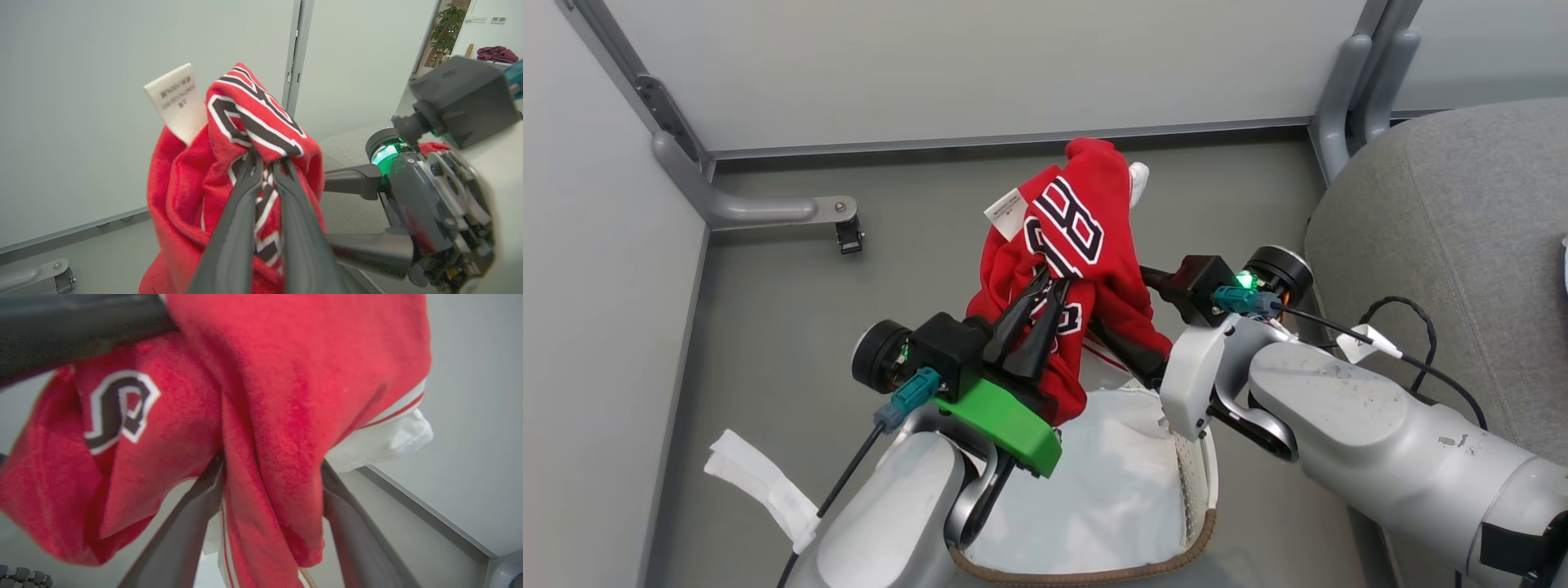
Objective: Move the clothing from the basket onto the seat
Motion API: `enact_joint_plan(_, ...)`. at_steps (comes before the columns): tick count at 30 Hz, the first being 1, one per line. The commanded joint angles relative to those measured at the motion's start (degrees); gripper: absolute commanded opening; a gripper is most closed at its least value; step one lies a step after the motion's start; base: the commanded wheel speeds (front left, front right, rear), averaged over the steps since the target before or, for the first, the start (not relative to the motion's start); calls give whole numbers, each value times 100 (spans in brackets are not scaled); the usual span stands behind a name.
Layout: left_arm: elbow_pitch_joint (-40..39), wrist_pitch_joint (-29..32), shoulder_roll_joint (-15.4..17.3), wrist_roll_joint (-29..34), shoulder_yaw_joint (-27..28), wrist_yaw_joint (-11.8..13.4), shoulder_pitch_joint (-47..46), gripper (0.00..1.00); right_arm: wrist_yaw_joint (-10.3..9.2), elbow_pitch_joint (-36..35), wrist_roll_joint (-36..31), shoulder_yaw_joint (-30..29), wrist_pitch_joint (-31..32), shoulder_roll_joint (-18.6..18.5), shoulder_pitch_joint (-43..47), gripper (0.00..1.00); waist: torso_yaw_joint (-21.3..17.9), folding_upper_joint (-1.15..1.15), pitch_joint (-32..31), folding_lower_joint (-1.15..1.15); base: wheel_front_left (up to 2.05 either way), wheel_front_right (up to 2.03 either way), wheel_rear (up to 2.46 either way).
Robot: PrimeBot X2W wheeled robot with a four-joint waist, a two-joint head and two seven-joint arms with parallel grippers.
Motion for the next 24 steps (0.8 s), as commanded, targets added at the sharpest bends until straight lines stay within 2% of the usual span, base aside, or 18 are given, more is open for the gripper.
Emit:
enact_joint_plan(1,-23,-4,14,-49,-42,-26,-85,0,-8,74,80,62,-27,51,-58,100,80,0,32,0,0,0,0)
enact_joint_plan(4,12,-4,14,-76,-146,-26,-83,0,-8,167,179,119,-28,150,-116,100,142,0,51,0,0,0,0)
enact_joint_plan(5,37,-4,14,-83,-160,-26,-78,0,-8,185,171,119,-28,172,-134,93,151,0,56,0,0,0,0)
enact_joint_plan(6,61,-4,14,-82,-171,-26,-76,0,-8,188,156,118,-28,202,-135,44,155,0,63,0,0,0,0)
enact_joint_plan(7,74,-4,13,-86,-170,-26,-75,0,-8,171,132,99,-28,225,-127,3,153,0,68,0,0,0,0)
enact_joint_plan(8,87,-4,13,-87,-160,-26,-78,0,-8,147,89,54,-28,234,-112,0,147,0,74,0,0,0,0)
enact_joint_plan(16,309,-3,17,67,116,-21,22,0,-8,-90,-238,-522,-28,200,290,0,-109,0,48,0,0,0,0)
enact_joint_plan(17,325,-3,18,120,147,-21,35,28,-8,-107,-279,-591,-28,198,345,0,-152,0,42,0,0,0,0)
enact_joint_plan(18,363,-3,17,145,190,-21,68,68,-8,-125,-317,-683,-28,199,420,0,-201,0,40,0,0,0,0)
enact_joint_plan(19,372,-3,18,181,243,-21,96,100,-8,-145,-368,-781,-28,199,475,0,-249,0,37,0,0,0,0)
enact_joint_plan(24,389,-3,17,390,422,-21,200,100,-8,-208,-470,-1238,-28,196,778,0,-514,0,7,0,0,0,0)
